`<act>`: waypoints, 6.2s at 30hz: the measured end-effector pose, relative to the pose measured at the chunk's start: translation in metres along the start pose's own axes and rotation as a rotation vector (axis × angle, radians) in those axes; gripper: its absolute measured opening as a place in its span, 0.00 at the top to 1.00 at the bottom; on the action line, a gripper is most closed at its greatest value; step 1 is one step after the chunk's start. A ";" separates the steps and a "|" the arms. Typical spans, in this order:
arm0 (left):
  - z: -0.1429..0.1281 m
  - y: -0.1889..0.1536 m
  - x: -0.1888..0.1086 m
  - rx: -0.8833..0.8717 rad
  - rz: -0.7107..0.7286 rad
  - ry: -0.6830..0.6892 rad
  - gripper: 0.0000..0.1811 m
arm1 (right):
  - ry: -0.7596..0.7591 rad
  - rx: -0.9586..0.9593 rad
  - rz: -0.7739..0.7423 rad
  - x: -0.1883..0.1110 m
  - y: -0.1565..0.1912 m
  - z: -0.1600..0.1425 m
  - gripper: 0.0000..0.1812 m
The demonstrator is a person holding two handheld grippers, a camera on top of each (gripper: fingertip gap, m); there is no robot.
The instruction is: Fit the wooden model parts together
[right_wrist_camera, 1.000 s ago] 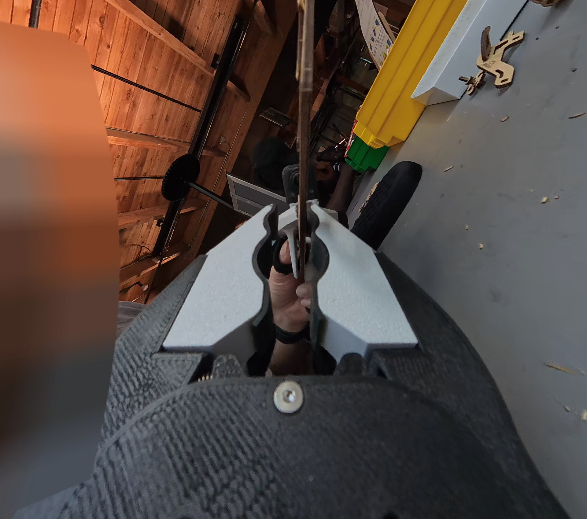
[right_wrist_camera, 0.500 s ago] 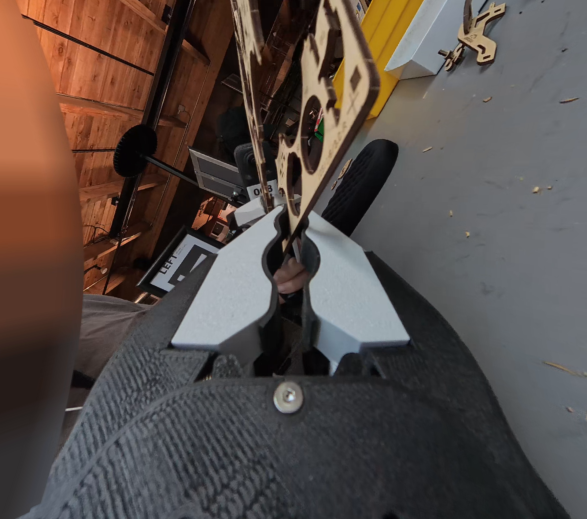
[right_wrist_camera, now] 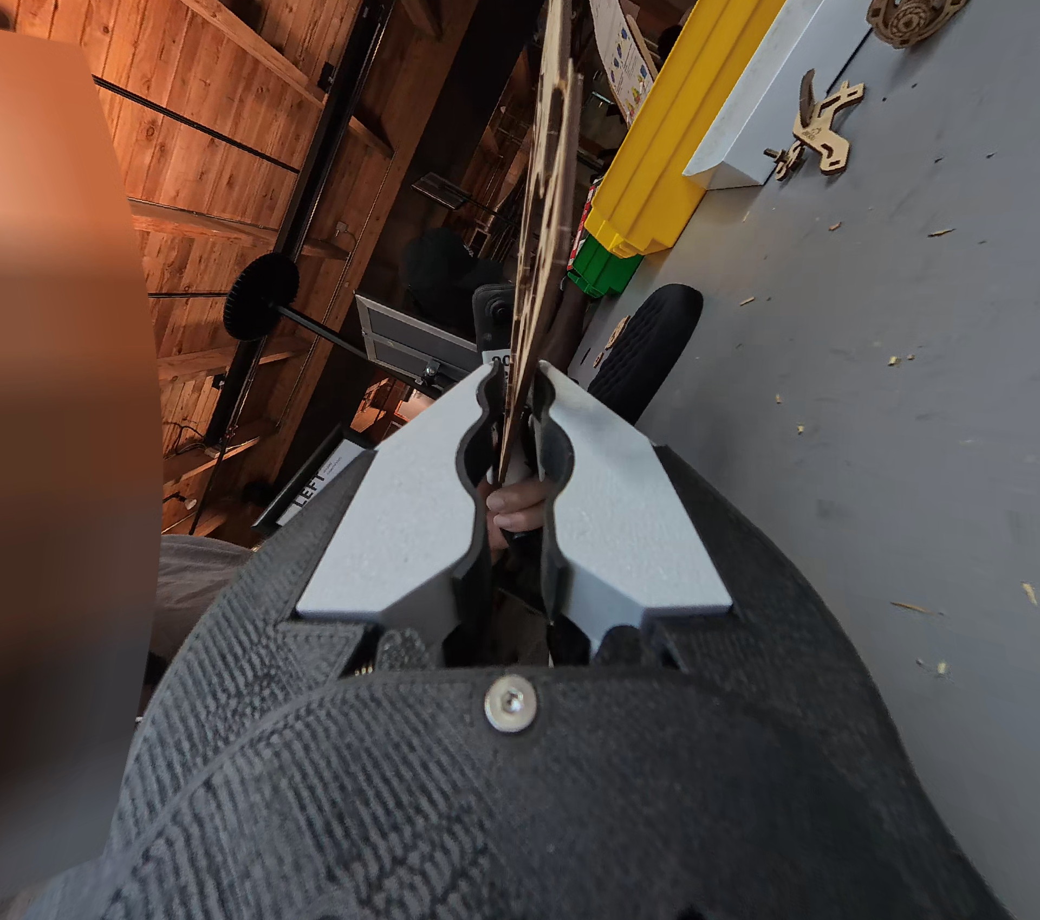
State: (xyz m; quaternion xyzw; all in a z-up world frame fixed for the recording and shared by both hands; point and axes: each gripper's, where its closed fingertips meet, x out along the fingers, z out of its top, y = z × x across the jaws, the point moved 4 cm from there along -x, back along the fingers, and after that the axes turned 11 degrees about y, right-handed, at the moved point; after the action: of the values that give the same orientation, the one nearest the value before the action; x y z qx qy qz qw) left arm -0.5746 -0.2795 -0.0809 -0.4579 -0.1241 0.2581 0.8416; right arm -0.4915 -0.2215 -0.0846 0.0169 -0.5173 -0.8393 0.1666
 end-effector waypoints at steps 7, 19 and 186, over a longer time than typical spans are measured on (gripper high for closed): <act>0.001 -0.003 -0.002 0.001 -0.010 0.098 0.99 | 0.080 0.020 0.036 -0.003 0.003 -0.006 0.97; 0.002 -0.002 -0.006 -0.030 -0.040 0.074 0.83 | 0.011 0.081 0.086 -0.003 0.006 -0.008 0.99; -0.053 0.032 0.026 1.073 0.332 1.013 0.84 | 0.885 -0.941 -0.608 0.003 -0.028 -0.067 0.84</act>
State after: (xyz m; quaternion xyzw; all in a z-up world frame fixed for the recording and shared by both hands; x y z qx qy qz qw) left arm -0.5401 -0.2882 -0.1372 -0.0607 0.4911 0.1647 0.8532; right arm -0.4881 -0.2691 -0.1399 0.4257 0.0437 -0.8972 0.1094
